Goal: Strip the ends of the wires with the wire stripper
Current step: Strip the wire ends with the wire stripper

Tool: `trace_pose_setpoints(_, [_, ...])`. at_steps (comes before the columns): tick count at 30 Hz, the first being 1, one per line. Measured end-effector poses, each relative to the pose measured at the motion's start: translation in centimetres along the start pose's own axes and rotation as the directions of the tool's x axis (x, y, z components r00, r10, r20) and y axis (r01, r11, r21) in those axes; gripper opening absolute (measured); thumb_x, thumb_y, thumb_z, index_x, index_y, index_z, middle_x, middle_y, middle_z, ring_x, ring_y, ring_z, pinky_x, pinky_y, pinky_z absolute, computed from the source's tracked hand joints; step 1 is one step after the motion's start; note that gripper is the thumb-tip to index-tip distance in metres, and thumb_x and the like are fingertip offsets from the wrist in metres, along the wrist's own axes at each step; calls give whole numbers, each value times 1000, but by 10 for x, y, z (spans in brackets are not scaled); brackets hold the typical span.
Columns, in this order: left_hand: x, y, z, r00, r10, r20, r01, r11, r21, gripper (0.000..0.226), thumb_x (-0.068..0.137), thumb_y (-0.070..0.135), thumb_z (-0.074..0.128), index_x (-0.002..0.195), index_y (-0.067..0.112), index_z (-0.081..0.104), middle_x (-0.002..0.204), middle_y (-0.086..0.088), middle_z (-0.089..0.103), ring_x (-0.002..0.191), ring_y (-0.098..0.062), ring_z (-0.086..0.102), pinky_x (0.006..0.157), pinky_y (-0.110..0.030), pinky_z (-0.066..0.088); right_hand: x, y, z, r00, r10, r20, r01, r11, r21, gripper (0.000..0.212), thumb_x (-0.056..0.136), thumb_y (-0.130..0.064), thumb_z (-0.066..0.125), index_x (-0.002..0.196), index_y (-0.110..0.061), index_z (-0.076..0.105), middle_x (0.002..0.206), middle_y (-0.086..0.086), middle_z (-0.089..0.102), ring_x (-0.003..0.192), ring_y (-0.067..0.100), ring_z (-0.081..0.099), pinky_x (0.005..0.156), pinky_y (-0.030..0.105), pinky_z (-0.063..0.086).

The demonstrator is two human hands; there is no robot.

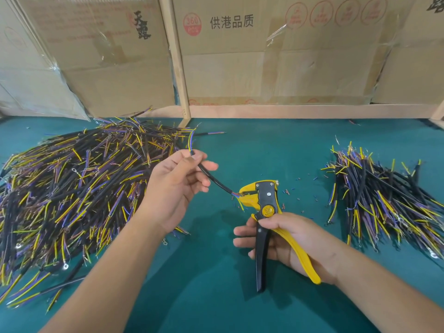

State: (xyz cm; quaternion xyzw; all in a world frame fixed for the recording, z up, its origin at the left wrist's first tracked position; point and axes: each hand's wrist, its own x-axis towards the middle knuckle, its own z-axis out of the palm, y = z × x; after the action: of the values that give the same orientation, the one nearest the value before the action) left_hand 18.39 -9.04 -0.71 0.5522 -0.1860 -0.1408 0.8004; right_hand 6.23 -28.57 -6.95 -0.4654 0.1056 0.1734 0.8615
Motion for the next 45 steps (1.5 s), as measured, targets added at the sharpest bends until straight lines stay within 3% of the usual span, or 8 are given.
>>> trace_pose_setpoints(9, [2,-6,-5,994,8,106,-13,999,52,10,96,13,56,94,9,65,88,-15,73,55,-17,59,53,-25,50,3,1,-2,1000,4,8,-4,1000,1,34,84,-17,59,111,4,60,121,28,67,110,42,68,72,39,59])
trace_pose_setpoints(14, [10,-19,-20,978,-206,-37,204,901,382,13,100,9,52,92,5,62,90,-18,75,53,-17,60,51,-25,52,5,2,-4,1000,-1,-11,1,1000,-2,50,72,-19,72,112,6,58,121,29,67,109,46,67,72,41,60])
trace_pose_setpoints(17, [15,-29,-32,963,-198,-181,268,680,682,18,96,17,60,84,3,61,77,-15,72,49,-22,55,52,-31,49,4,1,-3,1000,-1,-24,1,1000,-4,54,68,-20,74,111,7,58,120,29,68,108,47,68,71,41,60])
trace_pose_setpoints(21, [14,-25,-39,984,1,-177,175,129,976,30,87,34,69,69,15,56,65,1,63,62,-24,54,60,-30,43,0,0,-1,1000,-7,-25,7,1000,-7,44,76,-16,68,111,7,58,119,28,68,108,45,68,71,41,60])
trace_pose_setpoints(24, [8,-12,-35,976,49,214,-220,180,959,11,81,18,72,84,24,65,86,13,66,82,-3,57,81,-27,45,-2,-2,0,1000,-7,-25,6,1000,-14,38,83,-15,61,114,7,57,119,28,68,107,43,69,73,40,60])
trace_pose_setpoints(27, [3,-9,-34,841,-187,507,-471,208,857,29,76,7,72,102,22,71,113,14,63,109,0,49,103,-17,30,-2,-2,1,1000,-14,-27,14,1000,-10,29,89,-10,57,113,7,56,119,28,69,107,44,69,72,39,60])
trace_pose_setpoints(39, [5,-28,-25,850,-236,471,-491,-30,871,13,76,29,60,79,22,49,80,9,52,85,-14,45,85,-35,36,3,-8,-7,986,-118,-117,125,990,58,33,82,-17,61,107,4,61,119,31,67,106,45,69,70,40,60])
trace_pose_setpoints(45, [4,-22,-17,889,110,444,-456,296,839,14,82,0,61,82,12,54,67,8,51,62,-13,44,62,-25,40,1,-14,-2,952,-195,-237,223,969,101,20,91,-11,53,103,1,62,114,27,71,102,38,72,65,36,60])
